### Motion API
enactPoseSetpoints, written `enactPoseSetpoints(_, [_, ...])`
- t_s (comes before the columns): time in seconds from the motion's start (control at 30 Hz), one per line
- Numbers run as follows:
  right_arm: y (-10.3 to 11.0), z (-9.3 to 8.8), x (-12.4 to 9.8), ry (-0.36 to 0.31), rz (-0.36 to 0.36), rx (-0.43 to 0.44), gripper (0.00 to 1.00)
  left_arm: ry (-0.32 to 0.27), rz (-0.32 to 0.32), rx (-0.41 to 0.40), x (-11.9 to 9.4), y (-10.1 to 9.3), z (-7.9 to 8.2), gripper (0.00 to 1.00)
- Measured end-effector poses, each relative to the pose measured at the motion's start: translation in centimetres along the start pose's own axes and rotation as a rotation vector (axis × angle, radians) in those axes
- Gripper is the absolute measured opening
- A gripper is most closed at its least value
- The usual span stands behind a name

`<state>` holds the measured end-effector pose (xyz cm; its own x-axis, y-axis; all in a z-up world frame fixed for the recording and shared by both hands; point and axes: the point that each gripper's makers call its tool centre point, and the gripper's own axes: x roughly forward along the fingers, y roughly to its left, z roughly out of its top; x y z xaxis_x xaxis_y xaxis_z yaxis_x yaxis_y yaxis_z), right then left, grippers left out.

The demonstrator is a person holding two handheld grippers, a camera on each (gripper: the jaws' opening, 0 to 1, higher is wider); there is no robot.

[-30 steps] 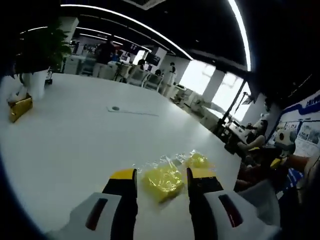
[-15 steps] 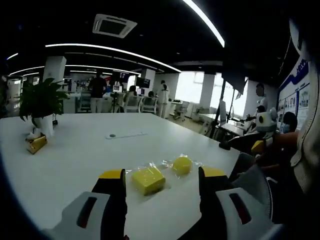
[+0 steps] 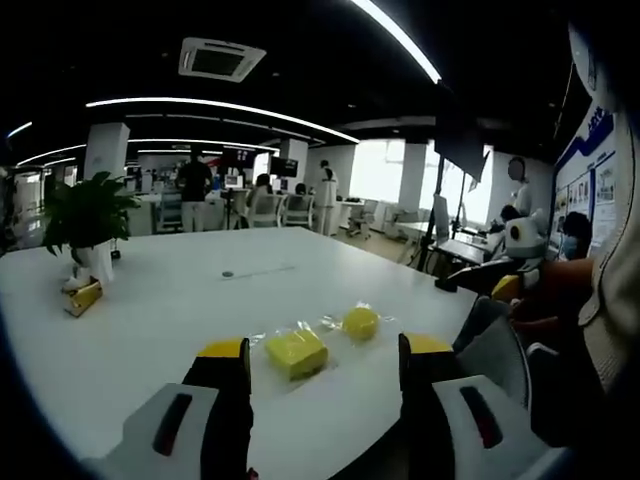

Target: Compare the silicone blocks by pressing each to a similar depth, holding the contact briefly, and releasing to observe deformation and rebound differences across the visible hardness samples.

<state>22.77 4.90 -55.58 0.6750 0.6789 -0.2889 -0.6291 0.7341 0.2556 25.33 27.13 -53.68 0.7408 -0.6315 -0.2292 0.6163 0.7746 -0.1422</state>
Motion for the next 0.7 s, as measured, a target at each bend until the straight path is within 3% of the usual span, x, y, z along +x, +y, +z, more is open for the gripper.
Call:
enactPoseSetpoints(0.2, [0.5, -0.4, 0.6, 0.024, -0.038, -0.021, 0.76, -0.029, -0.057, -0.039, -0.5, 0.0, 0.6, 0.57])
enactPoseSetpoints(0.37, [0.9, -0.8, 0.8, 0.05, -0.057, -0.036, 0.75, -0.004, -0.087, -0.038, -0.5, 0.3, 0.0, 0.56])
enactPoseSetpoints(0.53, [0.6, -0.8, 0.7, 0.071, -0.042, -0.049, 0.75, -0.023, -0.074, -0.095, -0.2, 0.5, 0.3, 0.56])
enactPoseSetpoints(0.7, [-0.1, -0.5, 0.5, 0.072, -0.001, -0.05, 0.75, -0.042, -0.082, -0.182, 1.9, -0.8, 1.3, 0.54])
